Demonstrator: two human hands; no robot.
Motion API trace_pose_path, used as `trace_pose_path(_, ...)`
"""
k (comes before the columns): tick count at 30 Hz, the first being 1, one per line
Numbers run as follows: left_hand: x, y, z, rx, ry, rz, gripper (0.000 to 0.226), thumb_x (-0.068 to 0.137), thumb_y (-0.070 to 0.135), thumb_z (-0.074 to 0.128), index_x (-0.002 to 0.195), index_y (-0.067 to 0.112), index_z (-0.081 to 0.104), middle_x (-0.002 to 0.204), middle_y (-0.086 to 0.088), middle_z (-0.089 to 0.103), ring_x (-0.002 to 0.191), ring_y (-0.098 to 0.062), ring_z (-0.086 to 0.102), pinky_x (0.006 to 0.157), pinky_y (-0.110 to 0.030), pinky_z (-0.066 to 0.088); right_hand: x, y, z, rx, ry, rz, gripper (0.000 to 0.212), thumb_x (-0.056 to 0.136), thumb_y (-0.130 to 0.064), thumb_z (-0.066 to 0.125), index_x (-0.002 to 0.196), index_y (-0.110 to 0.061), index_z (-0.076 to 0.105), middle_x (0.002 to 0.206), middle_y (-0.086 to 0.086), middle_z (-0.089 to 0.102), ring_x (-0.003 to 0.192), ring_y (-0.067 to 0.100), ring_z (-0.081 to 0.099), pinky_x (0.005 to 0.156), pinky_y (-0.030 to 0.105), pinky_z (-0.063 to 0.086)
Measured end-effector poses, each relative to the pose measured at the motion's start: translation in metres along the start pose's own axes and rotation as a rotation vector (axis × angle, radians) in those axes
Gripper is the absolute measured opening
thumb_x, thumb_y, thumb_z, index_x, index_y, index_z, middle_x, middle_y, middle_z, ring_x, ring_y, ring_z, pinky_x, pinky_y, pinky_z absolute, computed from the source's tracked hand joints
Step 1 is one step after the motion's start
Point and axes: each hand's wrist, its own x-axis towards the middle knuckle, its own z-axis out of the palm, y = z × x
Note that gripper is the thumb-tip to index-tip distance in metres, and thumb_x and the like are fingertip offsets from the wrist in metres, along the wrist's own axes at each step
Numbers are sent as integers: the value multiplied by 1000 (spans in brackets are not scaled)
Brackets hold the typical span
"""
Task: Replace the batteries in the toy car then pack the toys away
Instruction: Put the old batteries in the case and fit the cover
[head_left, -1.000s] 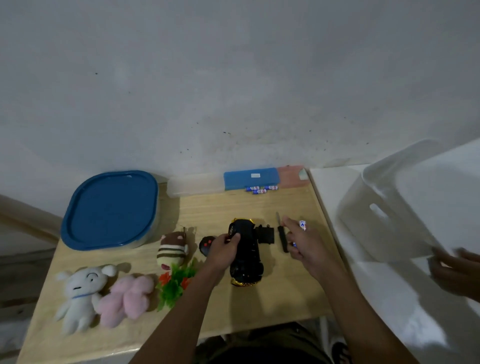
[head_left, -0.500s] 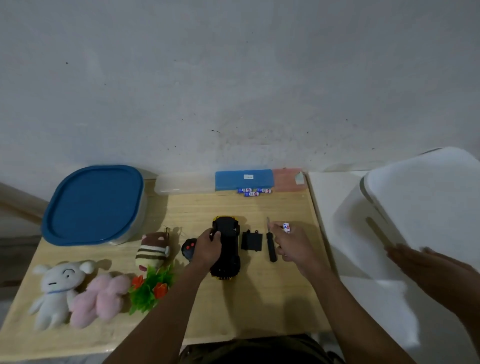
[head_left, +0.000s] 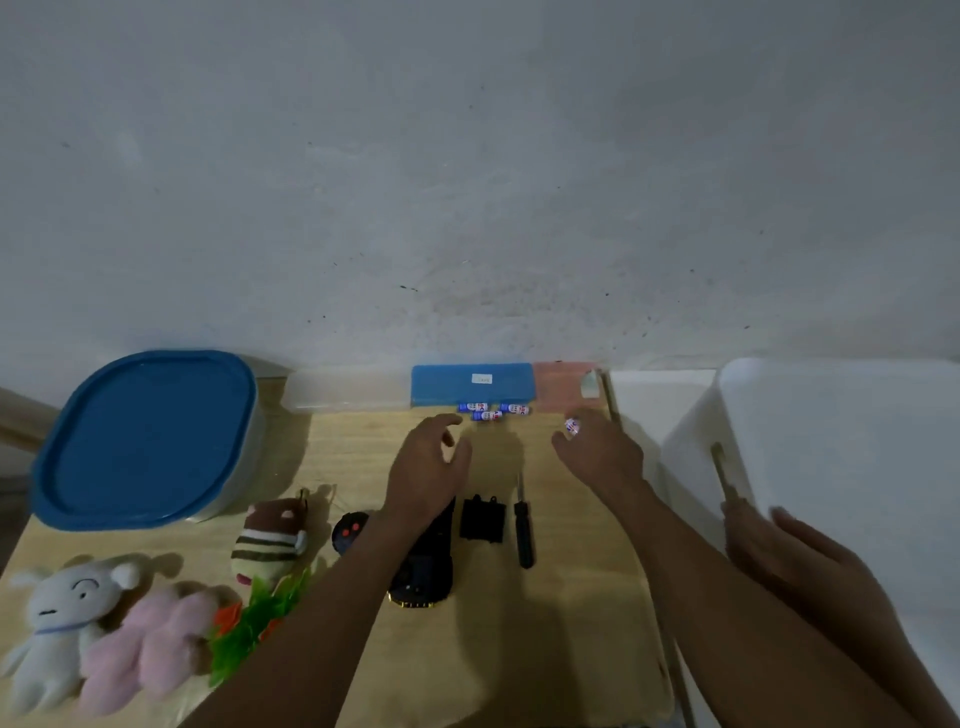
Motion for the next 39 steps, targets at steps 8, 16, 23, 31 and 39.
trace_pose_path(8,82,35,50,314,-299,135,55,94,39,57,145,22,44,116,-7,69,111,-24,61,88,-33,47,67,2,-5,-410,-59,-129,55,93,-32,51,144,-25,36,141,3,51,138,25,38,97,37,46)
trace_pose_path(16,116,36,83,608,-354,112,67,94,51,53,151,26,28,131,-11,61,117,-28,59,94,-39,48,92,9,-4,-678,-39,-352,51,91,-37,52,138,-17,45,123,6,64,113,26,59,102,36,40)
trace_pose_path(23,125,40,92,666,-340,108,73,92,59,51,152,28,23,128,-7,62,116,-24,60,95,-35,47,98,12,8,-695,-36,-416,48,93,-40,51,132,-12,49,114,6,65,101,23,62,102,38,40)
trace_pose_path(31,127,36,97,671,-342,115,65,94,54,51,149,27,30,128,-5,63,114,-24,61,99,-35,46,104,7,-1,-682,-55,-436,43,90,-40,54,124,-14,57,111,5,67,100,23,63,98,37,44)
trace_pose_path(39,126,34,98,622,-341,95,63,96,42,53,151,26,27,125,-7,65,112,-25,63,97,-35,48,92,3,-30,-478,5,-386,35,97,-40,45,120,-19,62,117,3,67,102,19,63,88,30,47)
